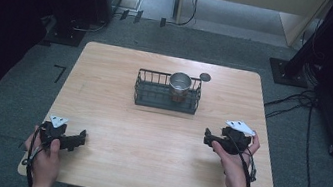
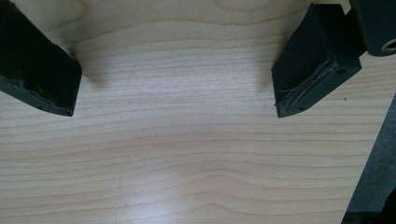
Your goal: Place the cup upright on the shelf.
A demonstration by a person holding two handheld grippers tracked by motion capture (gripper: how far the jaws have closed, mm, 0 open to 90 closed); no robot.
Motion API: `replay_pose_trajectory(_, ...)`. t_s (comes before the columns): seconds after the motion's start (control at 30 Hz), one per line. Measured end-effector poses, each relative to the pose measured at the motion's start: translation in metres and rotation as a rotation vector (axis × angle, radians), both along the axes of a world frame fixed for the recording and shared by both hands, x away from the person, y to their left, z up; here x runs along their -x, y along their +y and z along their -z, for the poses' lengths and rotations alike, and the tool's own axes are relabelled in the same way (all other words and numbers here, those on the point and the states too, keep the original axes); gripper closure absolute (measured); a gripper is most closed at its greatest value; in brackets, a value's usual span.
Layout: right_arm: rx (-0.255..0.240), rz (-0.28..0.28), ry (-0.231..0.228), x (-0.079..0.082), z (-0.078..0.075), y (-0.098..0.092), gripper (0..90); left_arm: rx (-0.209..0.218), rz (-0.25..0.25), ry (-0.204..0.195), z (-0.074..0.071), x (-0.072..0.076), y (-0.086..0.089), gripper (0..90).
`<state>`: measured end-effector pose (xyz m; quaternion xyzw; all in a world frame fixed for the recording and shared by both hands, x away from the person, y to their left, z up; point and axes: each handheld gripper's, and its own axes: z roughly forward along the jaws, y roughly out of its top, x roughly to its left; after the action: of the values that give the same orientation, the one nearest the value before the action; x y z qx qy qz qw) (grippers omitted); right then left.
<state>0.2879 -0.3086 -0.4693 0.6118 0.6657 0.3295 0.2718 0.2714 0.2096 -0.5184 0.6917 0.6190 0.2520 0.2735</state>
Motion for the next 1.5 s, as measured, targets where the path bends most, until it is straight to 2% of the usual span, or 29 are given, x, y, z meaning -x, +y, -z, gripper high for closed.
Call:
replay_pose_trajectory(0.3, 0.003, 0.038, 0.031, 0.017, 0.017, -0.02, 0.0, 0.0, 0.0, 0.0, 0.0, 0.0, 0.0, 1.9)
replay_pose_trajectory(0.73, 0.04, 0.114, 0.077, 0.045, 0.043, -0.057, 0.0, 0.0, 0.0, 0.0, 0.0, 0.0, 0.0, 1.9)
replay_pose_trajectory(1.0, 0.032, 0.157, 0.102, 0.06, 0.056, -0.073, 0.0, 0.0, 0.0, 0.0, 0.0, 0.0, 0.0, 1.9)
replay_pose_trajectory(1.07, 0.014, 0.164, 0.099, 0.064, 0.057, -0.078, 0.0, 0.0, 0.0, 0.0, 0.0, 0.0, 0.0, 1.9)
replay_pose_trajectory(1.2, 0.013, 0.172, 0.092, 0.073, 0.058, -0.083, 0.0, 0.0, 0.0, 0.0, 0.0, 0.0, 0.0, 1.9)
replay_pose_trajectory(1.37, 0.014, 0.144, 0.093, 0.077, 0.058, -0.085, 0.0, -0.001, 0.001, 0.0, 0.0, 0.0, 0.0, 1.9)
replay_pose_trajectory(1.5, 0.014, 0.149, 0.092, 0.077, 0.058, -0.085, 0.0, -0.001, 0.001, -0.001, 0.0, 0.0, 0.0, 1.9)
